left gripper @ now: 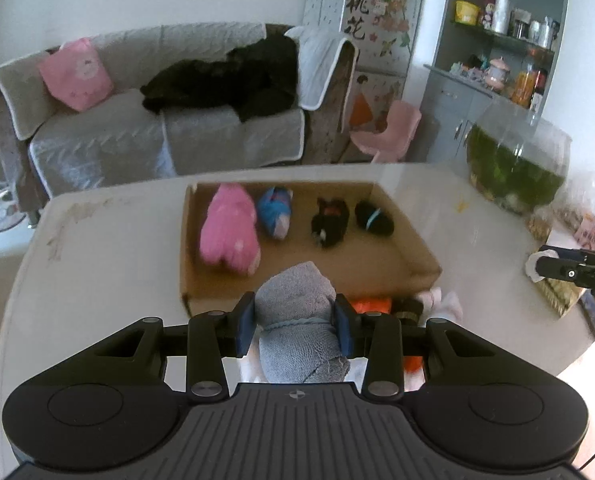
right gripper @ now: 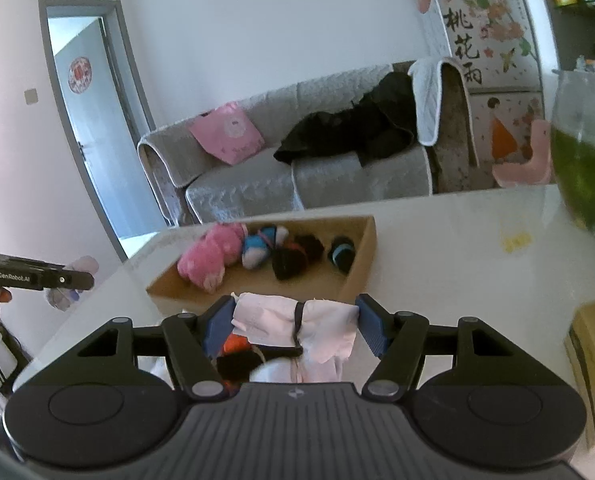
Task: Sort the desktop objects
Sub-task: 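Carry both socks into the box and open both tools to release them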
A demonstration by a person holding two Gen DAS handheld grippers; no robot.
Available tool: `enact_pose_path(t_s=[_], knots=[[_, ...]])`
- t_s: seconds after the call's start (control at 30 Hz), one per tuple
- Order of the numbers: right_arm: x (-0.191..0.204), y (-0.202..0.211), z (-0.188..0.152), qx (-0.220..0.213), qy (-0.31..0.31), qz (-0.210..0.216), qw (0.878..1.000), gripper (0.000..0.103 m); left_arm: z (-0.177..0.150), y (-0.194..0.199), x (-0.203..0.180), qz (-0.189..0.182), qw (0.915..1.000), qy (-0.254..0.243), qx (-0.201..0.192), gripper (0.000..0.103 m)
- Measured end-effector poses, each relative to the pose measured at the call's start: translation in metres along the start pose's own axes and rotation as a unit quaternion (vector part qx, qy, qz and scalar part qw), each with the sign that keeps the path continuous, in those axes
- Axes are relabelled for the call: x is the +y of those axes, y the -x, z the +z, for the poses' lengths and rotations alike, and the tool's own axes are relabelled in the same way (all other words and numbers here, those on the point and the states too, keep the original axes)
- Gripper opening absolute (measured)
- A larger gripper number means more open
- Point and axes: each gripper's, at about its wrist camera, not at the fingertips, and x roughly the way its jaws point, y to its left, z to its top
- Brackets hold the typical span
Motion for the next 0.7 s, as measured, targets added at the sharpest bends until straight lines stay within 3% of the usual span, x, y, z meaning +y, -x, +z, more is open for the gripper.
enact_pose_path(t_s=[0.33,0.7], knots=[[-0.009,-0.035,0.043,-0.010,-0.024,0.034,0.999,0.062,0.050,-0.040,-0.001,-0.005,1.0000,-0.006,-0.005,0.047],[-0.008,-0.077,0.065,0.011,-0.026,0.057,0.998,0.062,0.072,-0.103,-0.004,-0.014,0.9997,-0.001,0.018,0.047]])
